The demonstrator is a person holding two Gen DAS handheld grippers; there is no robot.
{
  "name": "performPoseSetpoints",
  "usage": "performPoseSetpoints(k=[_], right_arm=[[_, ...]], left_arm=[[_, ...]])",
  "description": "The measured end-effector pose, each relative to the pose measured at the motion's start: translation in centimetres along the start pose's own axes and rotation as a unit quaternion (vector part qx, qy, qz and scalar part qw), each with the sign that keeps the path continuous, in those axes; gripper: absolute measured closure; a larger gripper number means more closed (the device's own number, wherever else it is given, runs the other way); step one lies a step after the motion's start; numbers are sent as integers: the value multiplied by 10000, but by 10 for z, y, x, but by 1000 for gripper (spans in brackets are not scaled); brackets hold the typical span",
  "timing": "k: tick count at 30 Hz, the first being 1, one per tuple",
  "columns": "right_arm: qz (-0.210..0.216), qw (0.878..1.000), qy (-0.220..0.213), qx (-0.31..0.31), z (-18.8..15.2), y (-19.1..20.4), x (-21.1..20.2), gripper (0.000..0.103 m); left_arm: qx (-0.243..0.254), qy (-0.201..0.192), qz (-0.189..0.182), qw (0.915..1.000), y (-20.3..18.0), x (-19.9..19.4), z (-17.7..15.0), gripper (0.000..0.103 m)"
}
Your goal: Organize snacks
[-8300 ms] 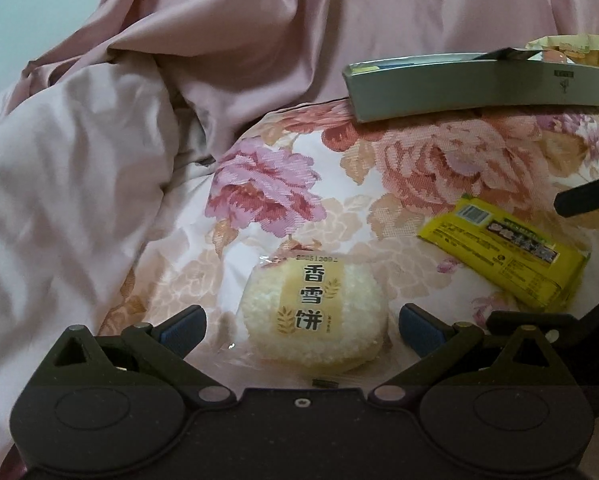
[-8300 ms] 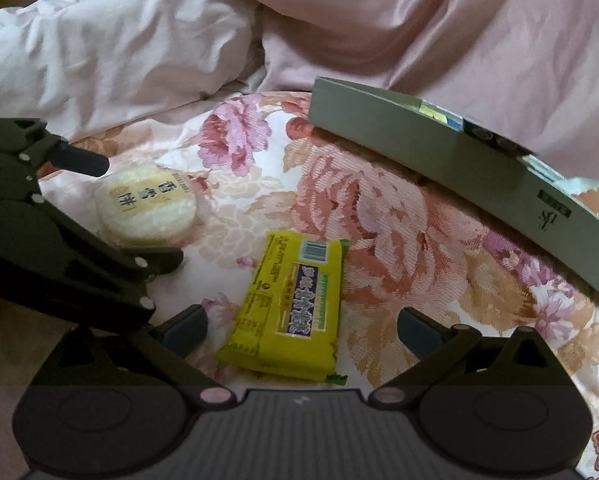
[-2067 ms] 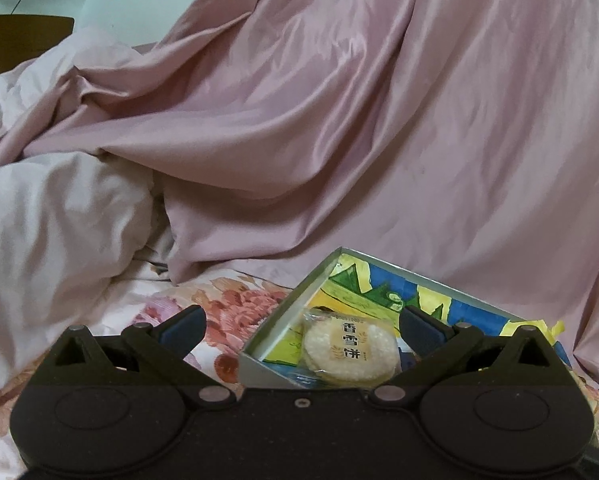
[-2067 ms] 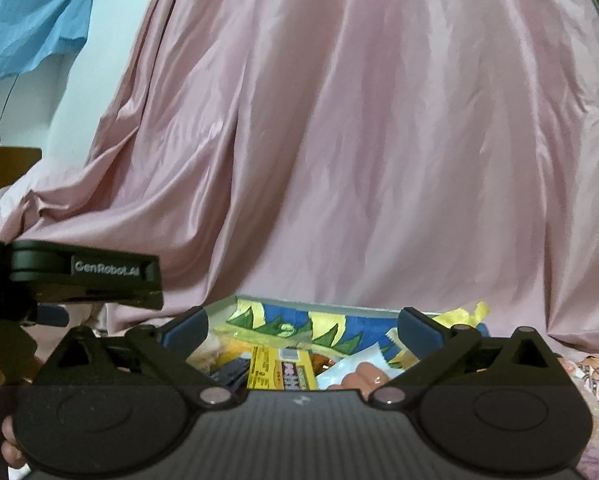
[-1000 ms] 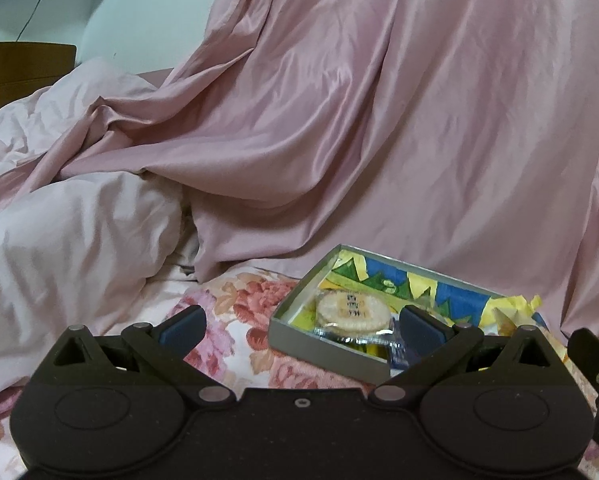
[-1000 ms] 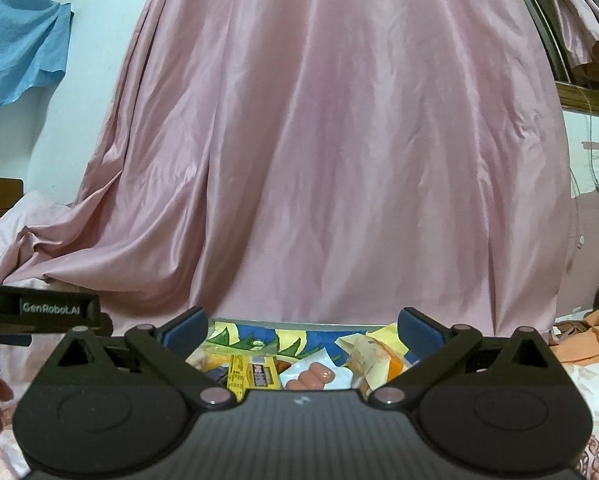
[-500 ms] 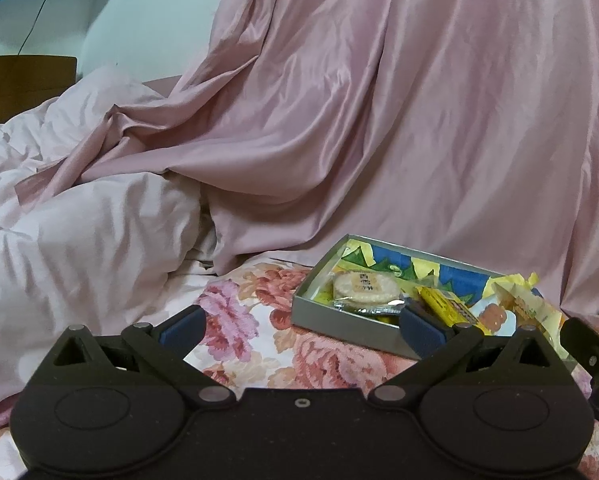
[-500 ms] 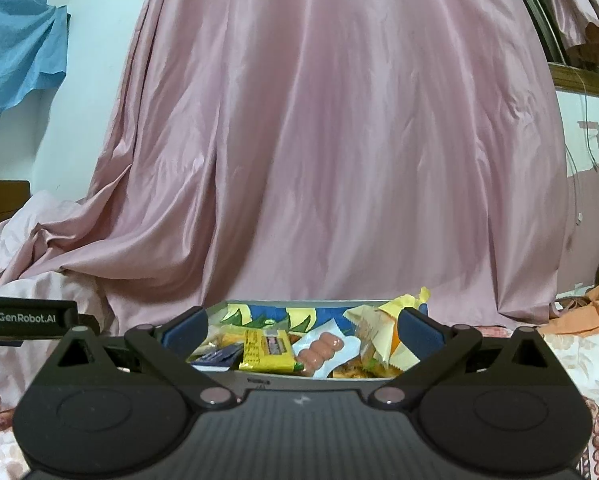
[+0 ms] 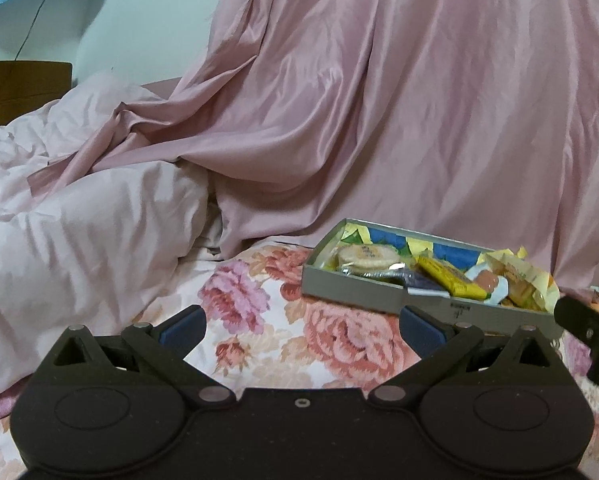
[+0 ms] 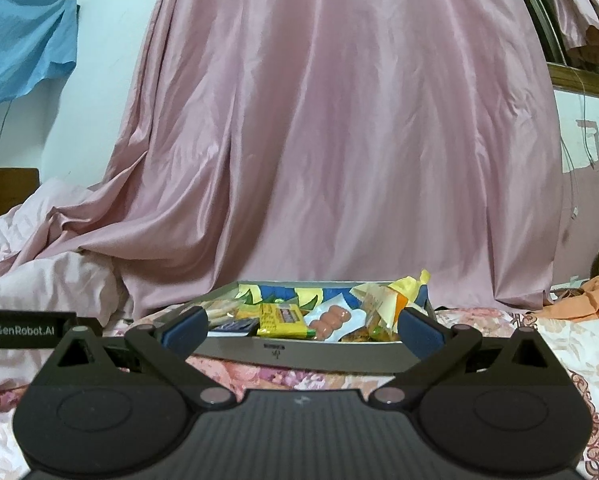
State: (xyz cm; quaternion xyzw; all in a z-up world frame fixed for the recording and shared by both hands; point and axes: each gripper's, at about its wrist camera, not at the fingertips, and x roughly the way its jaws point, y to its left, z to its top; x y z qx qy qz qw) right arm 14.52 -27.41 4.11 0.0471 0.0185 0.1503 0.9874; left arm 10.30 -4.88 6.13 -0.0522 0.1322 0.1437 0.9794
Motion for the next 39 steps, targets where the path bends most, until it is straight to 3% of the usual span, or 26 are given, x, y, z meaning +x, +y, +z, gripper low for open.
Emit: performPoseSetpoints(k=[10, 28, 39], right_arm=[[-17, 9999, 73, -81, -11, 12, -21, 0], [45, 9985, 533, 79, -30, 35, -58, 0], [-154, 9990, 425, -62, -39, 44, -66, 0]], left_arm=[[251, -31, -51, 9997, 15, -21, -28, 1], [189, -151, -89, 9997, 50, -50, -43, 1], [234, -165, -198, 9994, 58, -53, -51, 1]])
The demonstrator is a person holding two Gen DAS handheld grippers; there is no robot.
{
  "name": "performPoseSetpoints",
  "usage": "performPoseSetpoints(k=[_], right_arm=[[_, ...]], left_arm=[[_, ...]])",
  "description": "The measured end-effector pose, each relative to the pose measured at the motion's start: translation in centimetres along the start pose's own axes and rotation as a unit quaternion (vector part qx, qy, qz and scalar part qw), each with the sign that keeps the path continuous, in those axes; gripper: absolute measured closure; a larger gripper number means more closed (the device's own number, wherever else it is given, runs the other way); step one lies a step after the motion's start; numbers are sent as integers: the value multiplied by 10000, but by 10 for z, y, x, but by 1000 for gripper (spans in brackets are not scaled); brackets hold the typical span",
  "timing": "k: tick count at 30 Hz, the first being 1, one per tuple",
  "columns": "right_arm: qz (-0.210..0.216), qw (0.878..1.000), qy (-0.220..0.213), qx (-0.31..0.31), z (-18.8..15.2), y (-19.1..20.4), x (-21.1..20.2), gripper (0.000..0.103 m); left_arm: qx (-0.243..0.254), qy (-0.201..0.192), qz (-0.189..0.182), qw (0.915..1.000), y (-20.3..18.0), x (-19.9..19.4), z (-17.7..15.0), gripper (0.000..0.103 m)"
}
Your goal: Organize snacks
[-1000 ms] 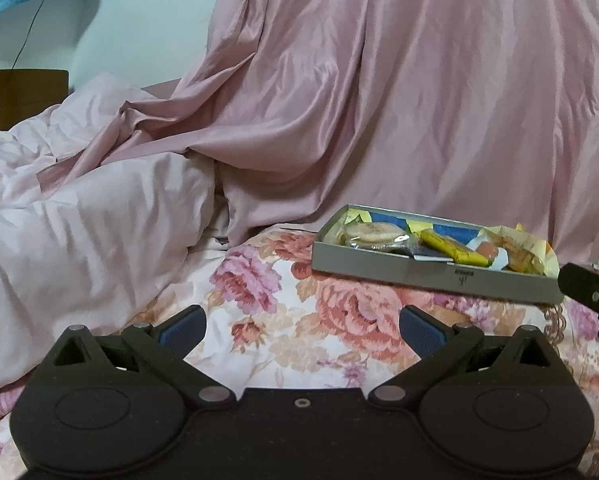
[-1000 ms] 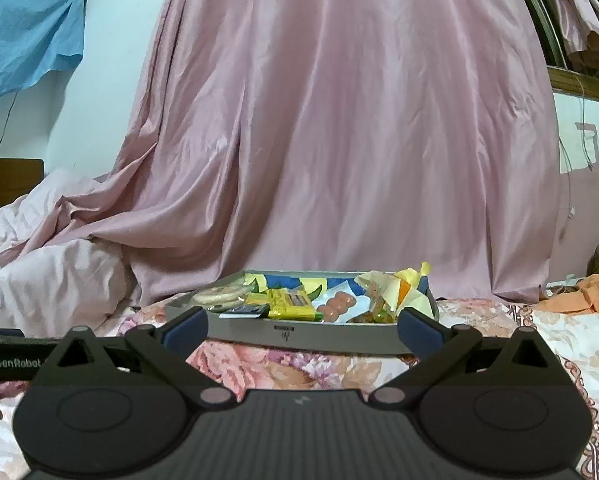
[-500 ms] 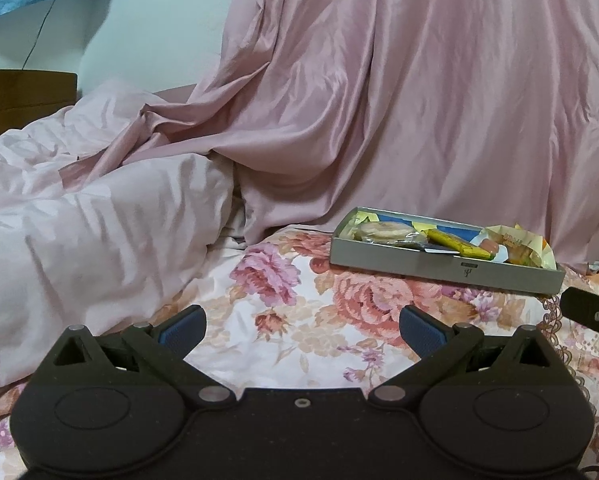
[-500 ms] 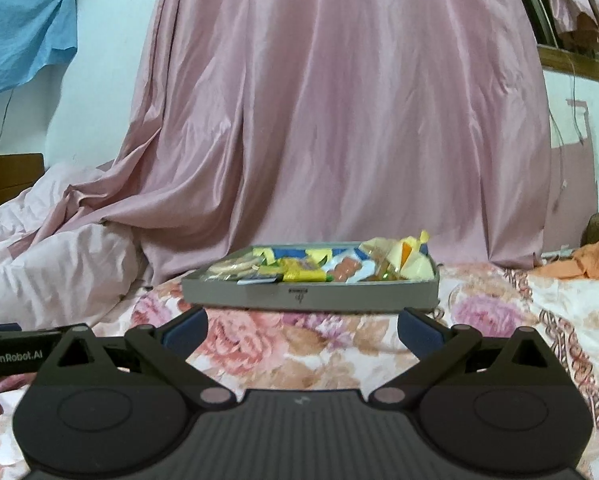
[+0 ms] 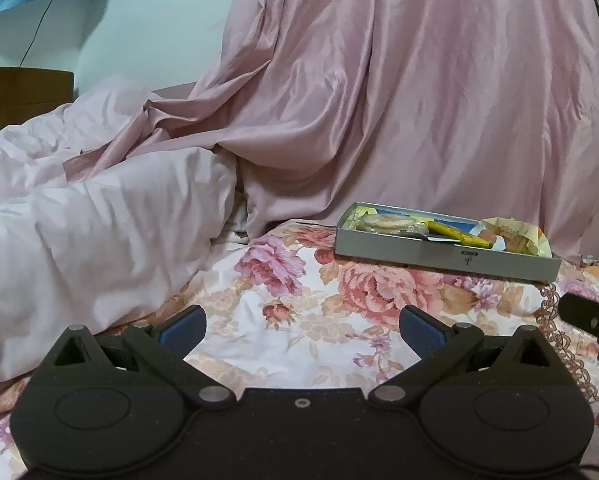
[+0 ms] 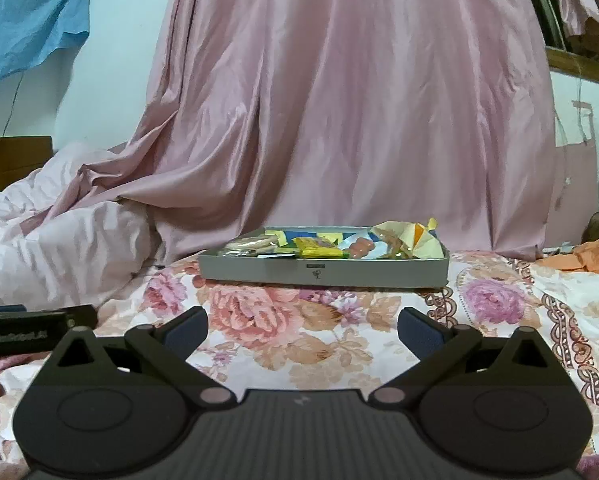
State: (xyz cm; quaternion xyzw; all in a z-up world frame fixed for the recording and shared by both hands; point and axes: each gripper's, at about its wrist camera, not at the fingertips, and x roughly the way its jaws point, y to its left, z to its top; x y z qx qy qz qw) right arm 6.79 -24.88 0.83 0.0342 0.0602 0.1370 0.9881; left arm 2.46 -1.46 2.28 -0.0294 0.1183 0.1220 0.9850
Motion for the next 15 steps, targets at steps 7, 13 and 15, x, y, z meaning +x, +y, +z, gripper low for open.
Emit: performPoseSetpoints(k=[7, 13, 15], right_arm=[[-212, 9998, -53, -11, -4, 1, 5, 0], [-133, 9999, -10, -105, -7, 5, 6, 0], [-130, 9998, -9, -124, -7, 6, 6, 0]], left_arm=[[-51, 53, -5, 10000, 5, 5, -5, 1], [17, 100, -4, 9999, 4, 6, -8, 1], [3, 95, -16, 10000, 3, 6, -8, 1]])
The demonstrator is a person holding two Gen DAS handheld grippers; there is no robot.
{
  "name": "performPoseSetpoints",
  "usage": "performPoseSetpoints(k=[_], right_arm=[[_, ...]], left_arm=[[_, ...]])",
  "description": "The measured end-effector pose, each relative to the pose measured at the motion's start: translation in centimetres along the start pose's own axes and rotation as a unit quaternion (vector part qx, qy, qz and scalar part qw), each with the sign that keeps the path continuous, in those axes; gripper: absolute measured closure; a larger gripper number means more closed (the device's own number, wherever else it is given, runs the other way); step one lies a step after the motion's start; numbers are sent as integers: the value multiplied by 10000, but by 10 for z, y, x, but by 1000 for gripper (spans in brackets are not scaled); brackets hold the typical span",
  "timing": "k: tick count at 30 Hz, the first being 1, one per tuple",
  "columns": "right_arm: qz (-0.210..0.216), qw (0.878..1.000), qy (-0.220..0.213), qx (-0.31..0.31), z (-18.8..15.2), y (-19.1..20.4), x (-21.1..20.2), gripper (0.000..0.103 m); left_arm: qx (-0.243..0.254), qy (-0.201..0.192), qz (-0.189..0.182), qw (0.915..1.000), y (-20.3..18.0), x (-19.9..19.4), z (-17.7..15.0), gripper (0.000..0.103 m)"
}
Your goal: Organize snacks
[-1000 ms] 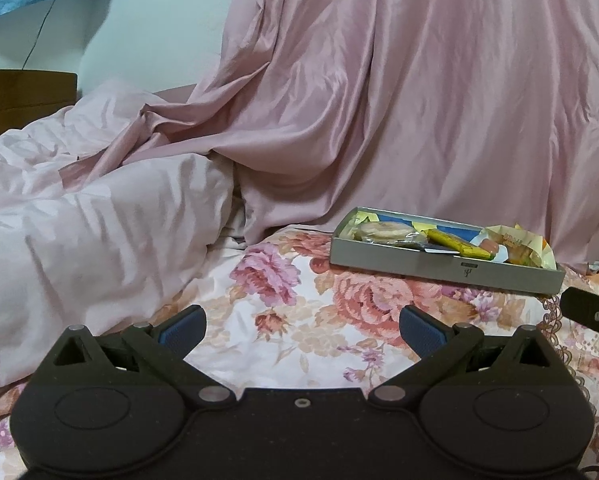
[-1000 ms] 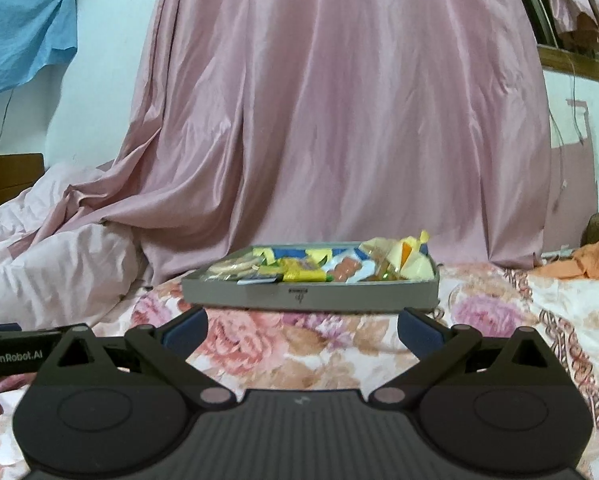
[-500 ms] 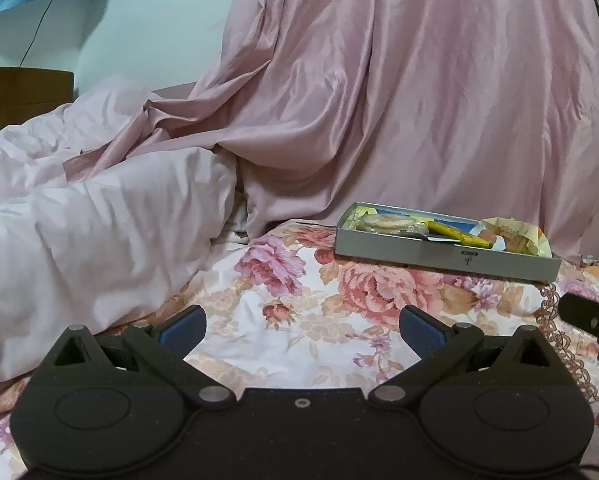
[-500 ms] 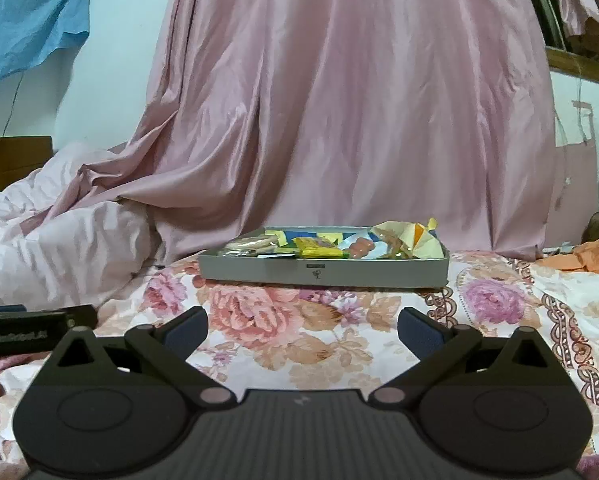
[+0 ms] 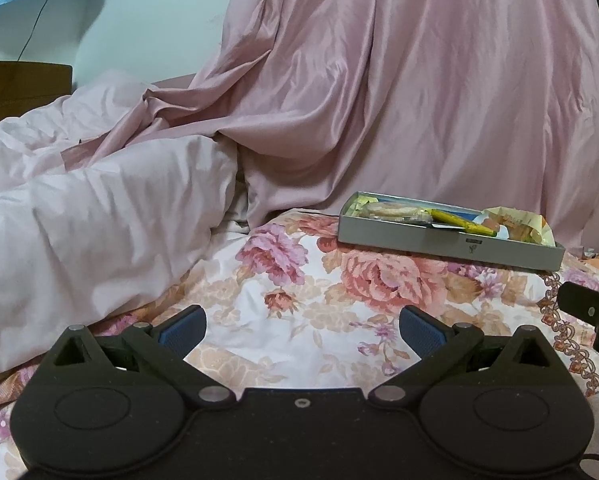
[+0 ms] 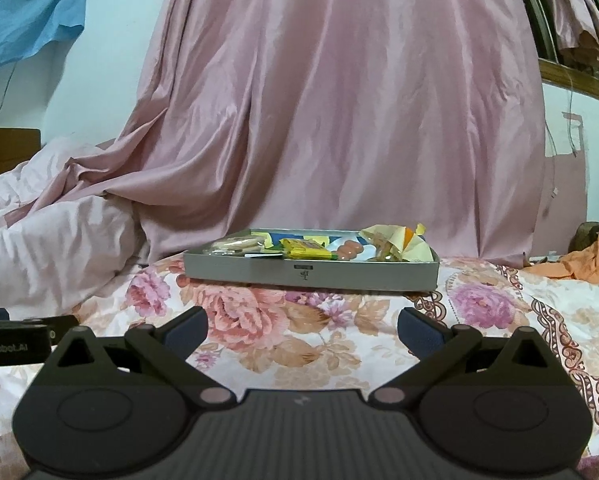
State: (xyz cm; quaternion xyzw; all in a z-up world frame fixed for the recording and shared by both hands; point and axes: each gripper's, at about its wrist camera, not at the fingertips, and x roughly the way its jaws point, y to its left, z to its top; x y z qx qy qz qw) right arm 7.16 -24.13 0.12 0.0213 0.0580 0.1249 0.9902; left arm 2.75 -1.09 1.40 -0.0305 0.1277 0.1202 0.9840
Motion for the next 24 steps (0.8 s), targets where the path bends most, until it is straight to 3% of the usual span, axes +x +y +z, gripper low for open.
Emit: performPoseSetpoints(k=[24], right_arm=[[107, 9998, 139, -74, -1, 3, 3, 0]], left_arm=[[0, 0, 4, 10000, -1, 0, 0, 1]])
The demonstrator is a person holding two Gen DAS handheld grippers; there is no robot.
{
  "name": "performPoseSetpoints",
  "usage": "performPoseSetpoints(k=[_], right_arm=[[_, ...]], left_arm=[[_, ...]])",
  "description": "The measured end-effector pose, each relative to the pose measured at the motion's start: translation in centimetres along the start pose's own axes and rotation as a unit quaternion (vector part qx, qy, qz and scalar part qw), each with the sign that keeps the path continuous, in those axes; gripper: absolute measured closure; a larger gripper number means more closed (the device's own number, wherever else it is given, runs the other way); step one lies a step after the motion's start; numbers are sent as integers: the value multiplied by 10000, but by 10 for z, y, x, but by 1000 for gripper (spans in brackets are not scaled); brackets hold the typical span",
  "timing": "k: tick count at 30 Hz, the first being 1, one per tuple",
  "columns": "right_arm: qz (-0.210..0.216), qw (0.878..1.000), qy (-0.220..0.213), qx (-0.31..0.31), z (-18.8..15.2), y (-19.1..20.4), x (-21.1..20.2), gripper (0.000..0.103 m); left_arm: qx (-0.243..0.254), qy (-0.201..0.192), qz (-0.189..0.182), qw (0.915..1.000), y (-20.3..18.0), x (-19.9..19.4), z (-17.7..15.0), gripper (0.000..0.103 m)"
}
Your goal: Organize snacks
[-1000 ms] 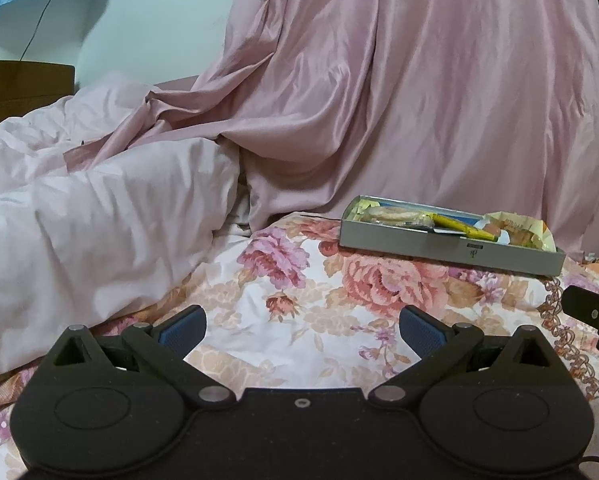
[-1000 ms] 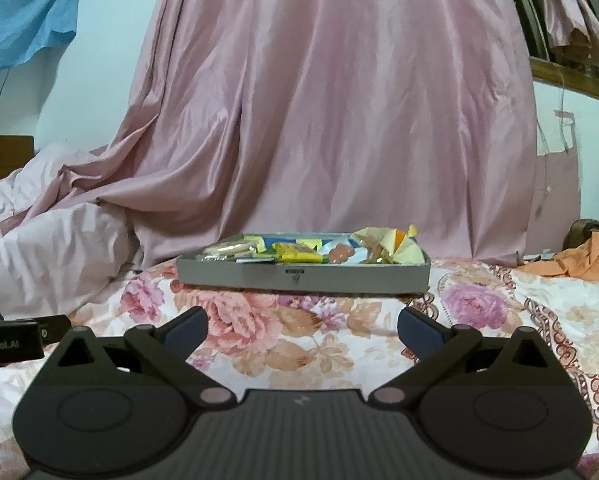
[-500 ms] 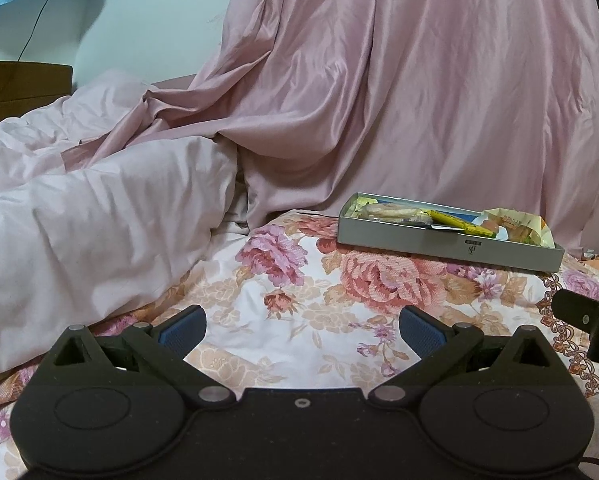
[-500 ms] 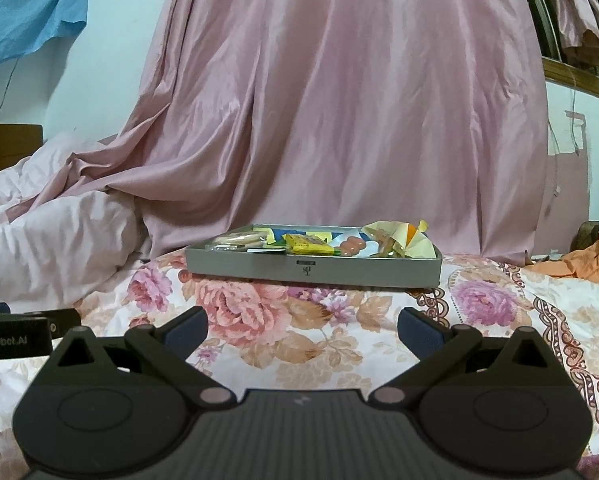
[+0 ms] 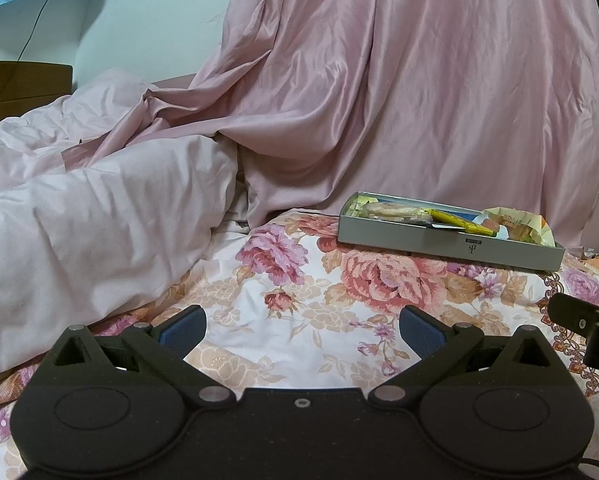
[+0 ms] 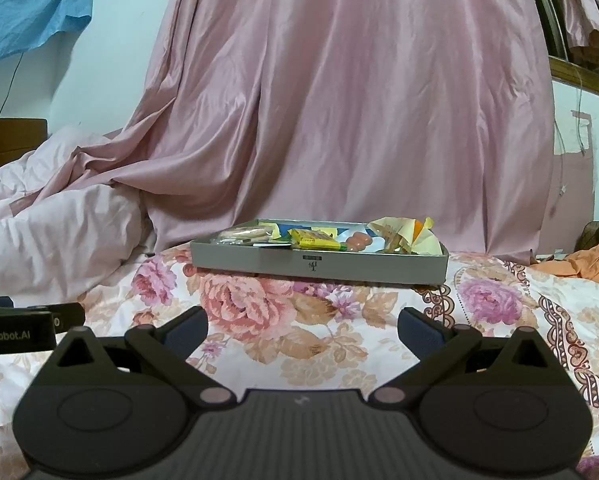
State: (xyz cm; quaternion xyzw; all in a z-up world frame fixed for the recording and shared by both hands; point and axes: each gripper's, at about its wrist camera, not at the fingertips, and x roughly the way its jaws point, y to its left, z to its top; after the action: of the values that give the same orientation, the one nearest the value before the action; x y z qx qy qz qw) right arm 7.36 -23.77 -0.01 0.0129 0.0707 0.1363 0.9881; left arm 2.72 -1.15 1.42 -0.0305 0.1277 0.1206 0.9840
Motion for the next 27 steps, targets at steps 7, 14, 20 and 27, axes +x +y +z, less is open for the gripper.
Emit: performPoseSetpoints(k=[7, 14, 20, 27], right_arm=[[14, 10000, 30, -5, 0, 1, 1, 0], [29, 10000, 53, -5, -1, 1, 2, 0], [33, 10000, 56, -8, -1, 1, 2, 0], [27, 10000, 57, -3, -1, 1, 2, 0]], left_arm=[[3, 3, 0, 10000, 0, 0, 0, 1], [2, 7, -2, 10000, 0, 0, 0, 1], [2, 7, -3, 10000, 0, 1, 0, 1], [7, 6, 2, 10000, 0, 0, 0, 1]])
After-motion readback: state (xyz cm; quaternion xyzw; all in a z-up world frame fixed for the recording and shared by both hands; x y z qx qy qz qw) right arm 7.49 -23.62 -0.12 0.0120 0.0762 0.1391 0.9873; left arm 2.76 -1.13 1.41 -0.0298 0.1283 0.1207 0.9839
